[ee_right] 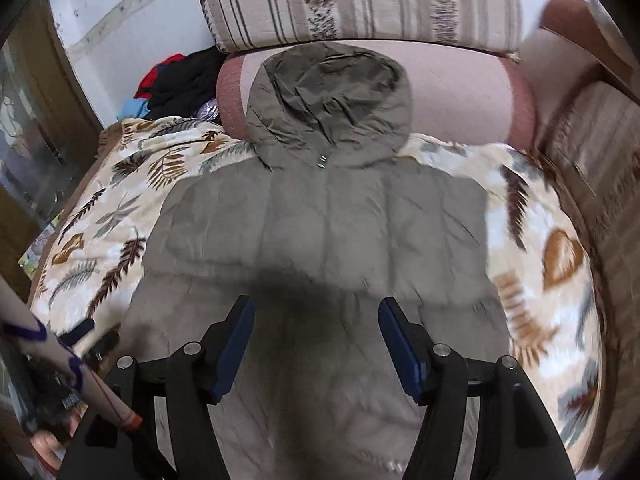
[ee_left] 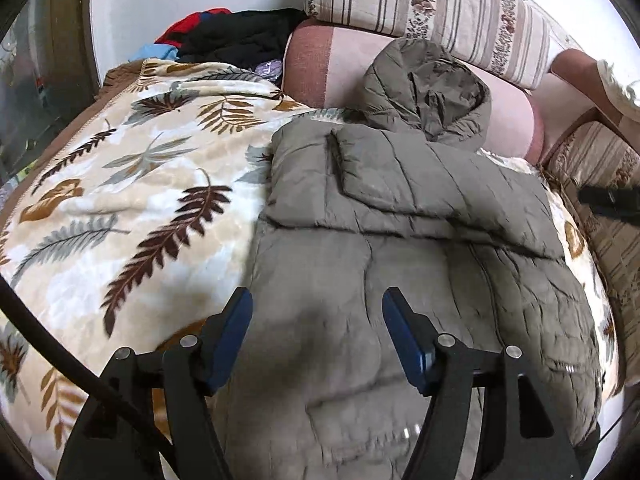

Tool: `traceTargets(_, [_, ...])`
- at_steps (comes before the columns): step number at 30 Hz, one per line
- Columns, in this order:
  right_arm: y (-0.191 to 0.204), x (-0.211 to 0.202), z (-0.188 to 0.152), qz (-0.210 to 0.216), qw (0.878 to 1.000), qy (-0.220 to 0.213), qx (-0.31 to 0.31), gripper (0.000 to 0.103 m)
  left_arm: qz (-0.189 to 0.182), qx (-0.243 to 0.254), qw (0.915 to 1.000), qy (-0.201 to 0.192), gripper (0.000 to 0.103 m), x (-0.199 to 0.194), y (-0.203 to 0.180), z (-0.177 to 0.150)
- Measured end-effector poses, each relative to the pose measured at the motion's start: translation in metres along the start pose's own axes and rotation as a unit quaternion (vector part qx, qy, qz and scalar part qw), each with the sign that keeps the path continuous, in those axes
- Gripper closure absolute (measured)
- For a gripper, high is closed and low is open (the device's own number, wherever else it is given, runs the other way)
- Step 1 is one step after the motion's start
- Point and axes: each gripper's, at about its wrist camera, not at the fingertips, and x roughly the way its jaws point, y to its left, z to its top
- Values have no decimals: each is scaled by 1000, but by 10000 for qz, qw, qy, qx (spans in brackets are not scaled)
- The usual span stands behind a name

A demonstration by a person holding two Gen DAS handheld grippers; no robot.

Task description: Fold large clothes

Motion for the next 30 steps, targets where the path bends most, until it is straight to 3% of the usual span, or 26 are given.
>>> traceTargets(3, [12,30,46,-24,9999,102,71,34,-24,-41,10000,-2,37,20,6,9])
traceTargets(6, [23,70,100,-119,9995,239,140,30,-537,6,9985,-49,37,30,15,6])
traceTargets(10, [26,113,167,-781,9967,149,157,29,-766,197,9968,-68,35,43,27,-9])
traceTargets(12, [24,126,196,-757,9961,15,448,28,-894,61,9959,121,35,54,32,-10])
traceTargets(16, [26,144,253,-483,9945,-390,842,8,-1171,-81,9928,244,35,62,38,-10])
traceTargets(18, [31,156,277,-539,9925,-540,957,8,-1248,-125,9917,279,34,63,38,-11])
traceTargets(23, [26,196,319,-453,9830,-586,1682,8,-1293,-137,9908,372,32,71,38,-11])
traceTargets(27, [12,230,325,-360,9714,-425,2309,10,-1267,-81,9910,433,31,77,35,-10])
traceTargets(29, [6,244,321,-298,9694,-335,2415,38,-1286,-104,9907,436,30,78,35,-10])
traceTargets(30, [5,247,319,-254,9709,-268,2367,76,-1291,-117,9905,450,30,79,36,-9])
